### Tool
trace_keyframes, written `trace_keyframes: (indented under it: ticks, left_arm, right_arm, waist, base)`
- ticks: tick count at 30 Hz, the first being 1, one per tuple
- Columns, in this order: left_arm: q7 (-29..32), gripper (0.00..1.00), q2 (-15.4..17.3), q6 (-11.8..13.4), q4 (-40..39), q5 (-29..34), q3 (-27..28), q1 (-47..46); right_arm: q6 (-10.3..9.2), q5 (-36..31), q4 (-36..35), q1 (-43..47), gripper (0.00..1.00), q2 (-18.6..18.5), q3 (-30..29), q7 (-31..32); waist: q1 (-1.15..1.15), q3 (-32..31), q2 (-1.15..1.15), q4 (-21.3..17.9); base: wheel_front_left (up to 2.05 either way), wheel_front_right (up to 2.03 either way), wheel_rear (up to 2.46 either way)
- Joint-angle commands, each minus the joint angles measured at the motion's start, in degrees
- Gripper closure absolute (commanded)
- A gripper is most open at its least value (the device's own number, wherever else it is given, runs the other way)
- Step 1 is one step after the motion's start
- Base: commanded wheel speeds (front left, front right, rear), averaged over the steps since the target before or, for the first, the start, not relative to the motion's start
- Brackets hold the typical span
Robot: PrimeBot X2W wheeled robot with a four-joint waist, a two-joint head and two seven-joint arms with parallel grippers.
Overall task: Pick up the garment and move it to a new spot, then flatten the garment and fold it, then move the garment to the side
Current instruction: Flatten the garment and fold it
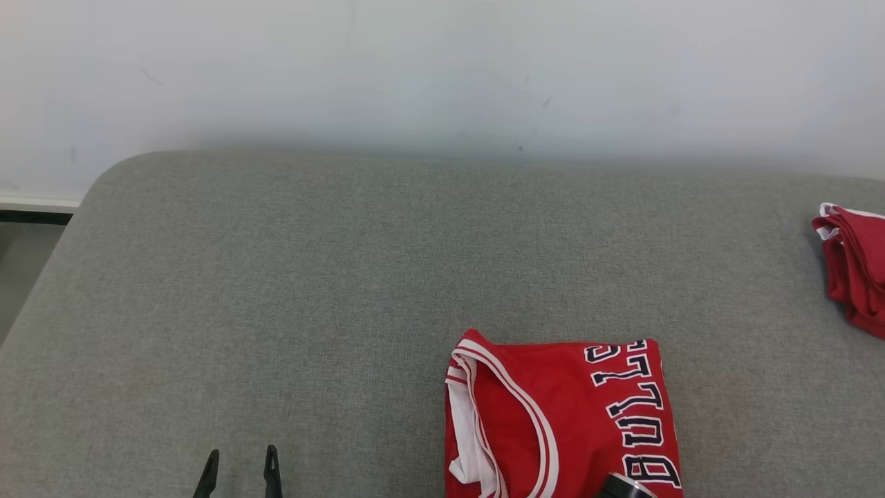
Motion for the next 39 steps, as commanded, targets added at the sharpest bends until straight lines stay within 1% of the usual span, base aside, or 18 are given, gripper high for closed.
trace_keyframes:
  ticks: [1,13,20,21,22,27,29,30,31,32,39]
  left_arm:
    - [-0.2,0.0,-0.1,0.1,0.0,-0.3,0.2,0.4]
    - [-0.2,0.0,-0.1,0.0,0.1,0.1,-0.3,0.0]
    - [-0.2,0.0,-0.1,0.0,0.1,0.0,-0.6,0.2]
    - [-0.2,0.0,-0.1,-0.1,0.1,0.0,-0.6,0.3]
    - [-0.2,0.0,-0.1,0.0,0.1,0.0,-0.6,0.4]
    - [-0.2,0.0,-0.1,0.2,0.0,0.0,-0.2,0.9]
    - [-0.2,0.0,-0.1,0.2,0.0,0.2,-0.2,0.7]
    - [-0.2,0.0,-0.1,0.1,-0.1,0.4,-0.1,0.5]
    - [-0.2,0.0,-0.1,0.1,-0.1,0.4,-0.1,0.5]
    - [-0.2,0.0,-0.1,0.2,-0.2,0.4,-0.1,0.5]
    - [-0.2,0.0,-0.1,0.2,-0.7,0.9,0.3,0.4]
  right_arm:
    - [-0.12,0.6,-0.5,-0.6,1.0,0.4,0.2,-0.9]
    - [-0.12,3.9,-2.4,-1.4,1.0,3.5,1.7,-3.9]
    - [-0.12,4.9,1.0,-1.6,1.0,5.6,0.6,-3.8]
    - [-0.12,5.0,1.2,-1.6,0.87,5.8,0.4,-4.3]
    - [-0.12,5.3,1.5,-1.6,0.0,6.1,0.1,-4.7]
    - [-0.12,7.6,0.7,-1.2,0.0,6.5,-2.1,-6.6]
    - [-0.12,8.8,-0.3,-0.9,0.0,6.4,-4.1,-7.2]
    - [-0.12,9.9,-1.6,-0.4,0.0,6.3,-6.7,-7.5]
    - [-0.12,9.9,-1.6,-0.4,0.0,6.3,-6.7,-7.5]
    - [-0.12,10.4,-2.2,-0.1,0.0,6.1,-8.1,-7.7]
    - [-0.12,13.4,-7.8,3.2,0.0,7.2,-20.8,-7.8]
  waist:
    - [0.0,0.0,0.0,-0.1]
    - [0.0,-0.1,0.0,0.5]
    - [0.0,-0.4,0.0,1.0]
    - [0.0,-0.4,0.0,1.0]
    - [0.0,-0.5,0.0,0.9]
    - [0.0,-0.7,0.0,0.3]
    - [0.0,-0.8,0.0,-0.2]
    - [0.0,-0.8,0.0,-0.8]
    - [0.0,-0.8,0.0,-0.8]
    - [0.0,-0.9,0.0,-1.0]
    - [0.0,-1.2,0.0,-3.5]
  base:
    - [0.0,0.0,0.0]
    - [0.0,0.0,0.0]
    - [0.0,0.0,0.0]
    - [0.0,0.0,0.0]
    - [0.0,0.0,0.0]
    - [0.0,0.0,0.0]
    - [0.0,0.0,0.0]
    - [0.0,0.0,0.0]
    - [0.0,0.0,0.0]
    - [0.0,0.0,0.0]
    - [0.0,0.0,0.0]
